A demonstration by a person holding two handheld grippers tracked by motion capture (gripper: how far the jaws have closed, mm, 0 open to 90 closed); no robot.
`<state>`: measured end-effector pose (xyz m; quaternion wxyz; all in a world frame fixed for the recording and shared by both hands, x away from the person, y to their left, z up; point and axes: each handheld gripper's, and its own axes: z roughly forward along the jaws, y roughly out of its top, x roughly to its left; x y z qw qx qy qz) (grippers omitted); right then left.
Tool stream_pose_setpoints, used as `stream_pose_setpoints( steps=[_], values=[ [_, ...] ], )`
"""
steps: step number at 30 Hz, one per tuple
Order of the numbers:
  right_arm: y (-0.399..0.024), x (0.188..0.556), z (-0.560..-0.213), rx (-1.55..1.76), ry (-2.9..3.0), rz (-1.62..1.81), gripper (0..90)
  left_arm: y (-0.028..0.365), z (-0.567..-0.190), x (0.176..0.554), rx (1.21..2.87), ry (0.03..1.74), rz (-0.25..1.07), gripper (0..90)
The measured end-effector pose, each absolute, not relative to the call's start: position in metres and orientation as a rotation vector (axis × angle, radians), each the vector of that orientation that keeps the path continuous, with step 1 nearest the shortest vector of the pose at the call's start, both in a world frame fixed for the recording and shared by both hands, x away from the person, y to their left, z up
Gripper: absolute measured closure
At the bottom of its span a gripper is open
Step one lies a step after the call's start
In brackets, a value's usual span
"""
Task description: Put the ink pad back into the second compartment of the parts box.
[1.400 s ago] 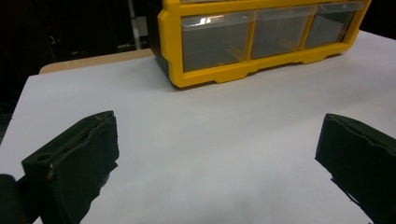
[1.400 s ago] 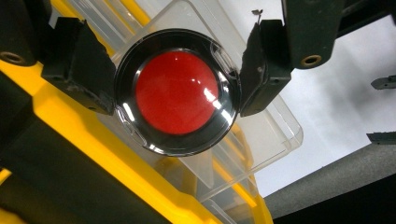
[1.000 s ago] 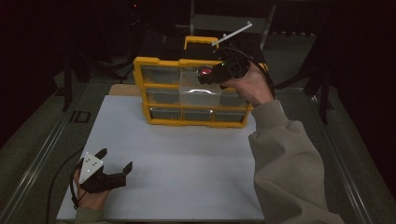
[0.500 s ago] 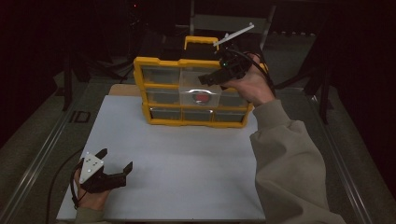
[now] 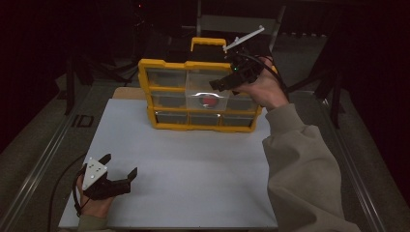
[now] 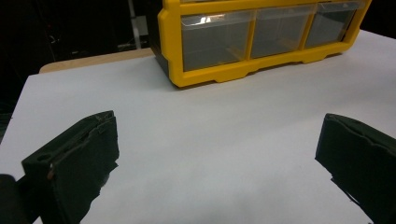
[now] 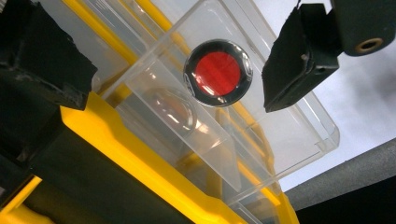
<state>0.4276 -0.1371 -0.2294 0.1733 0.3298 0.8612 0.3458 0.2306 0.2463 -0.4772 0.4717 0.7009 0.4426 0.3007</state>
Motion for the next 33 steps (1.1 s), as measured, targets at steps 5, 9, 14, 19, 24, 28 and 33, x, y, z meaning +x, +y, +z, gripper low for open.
stream_pose_setpoints(
  steps=[5,9,14,19,24,28,33],
  values=[
    [-0.142,0.428,-0.229,0.946,2.439,0.972,8.8,0.246,-0.477,0.23,1.715,1.084,0.737,0.0],
    [-0.146,0.428,-0.229,0.954,2.441,0.96,8.8,0.246,-0.477,0.23,1.716,1.082,0.737,0.0],
    [-0.152,0.429,-0.228,0.971,2.425,0.949,8.8,0.246,-0.477,0.23,1.715,1.084,0.737,0.0],
    [-0.159,0.429,-0.227,0.985,2.419,0.935,8.8,0.246,-0.477,0.23,1.714,1.083,0.738,0.0],
    [-0.166,0.429,-0.227,0.998,2.406,0.925,8.8,0.246,-0.477,0.231,1.715,1.082,0.737,0.0],
    [-0.171,0.429,-0.226,1.007,2.398,0.925,8.8,0.246,-0.477,0.23,1.713,1.083,0.738,0.0],
    [-0.177,0.43,-0.227,1.022,2.392,0.907,8.8,0.246,-0.477,0.23,1.714,1.081,0.737,0.0]
  ],
)
